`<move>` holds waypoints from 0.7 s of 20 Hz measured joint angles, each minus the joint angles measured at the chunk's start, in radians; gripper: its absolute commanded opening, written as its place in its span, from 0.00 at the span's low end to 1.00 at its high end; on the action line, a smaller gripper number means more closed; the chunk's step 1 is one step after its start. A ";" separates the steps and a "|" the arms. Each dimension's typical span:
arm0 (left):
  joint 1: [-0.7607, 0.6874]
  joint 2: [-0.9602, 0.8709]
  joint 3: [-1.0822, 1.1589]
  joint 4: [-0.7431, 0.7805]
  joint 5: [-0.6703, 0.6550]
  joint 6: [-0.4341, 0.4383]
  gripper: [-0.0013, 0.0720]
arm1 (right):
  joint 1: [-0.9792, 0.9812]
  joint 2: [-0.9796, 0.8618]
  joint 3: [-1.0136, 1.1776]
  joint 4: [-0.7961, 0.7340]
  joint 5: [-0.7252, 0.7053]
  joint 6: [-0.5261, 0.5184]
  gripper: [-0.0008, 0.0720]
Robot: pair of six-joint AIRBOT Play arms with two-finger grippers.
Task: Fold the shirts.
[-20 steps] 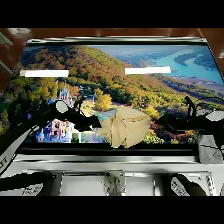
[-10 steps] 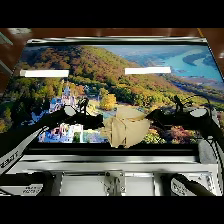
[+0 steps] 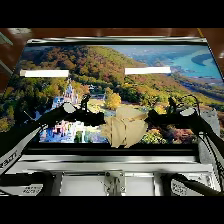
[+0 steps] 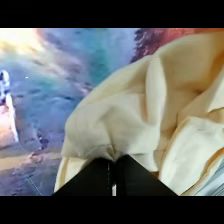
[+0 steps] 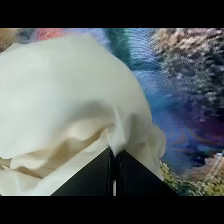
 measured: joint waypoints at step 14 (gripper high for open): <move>0.198 0.517 0.692 0.509 -0.137 -0.067 0.07 | -0.004 0.476 0.678 -0.120 0.167 -0.138 0.09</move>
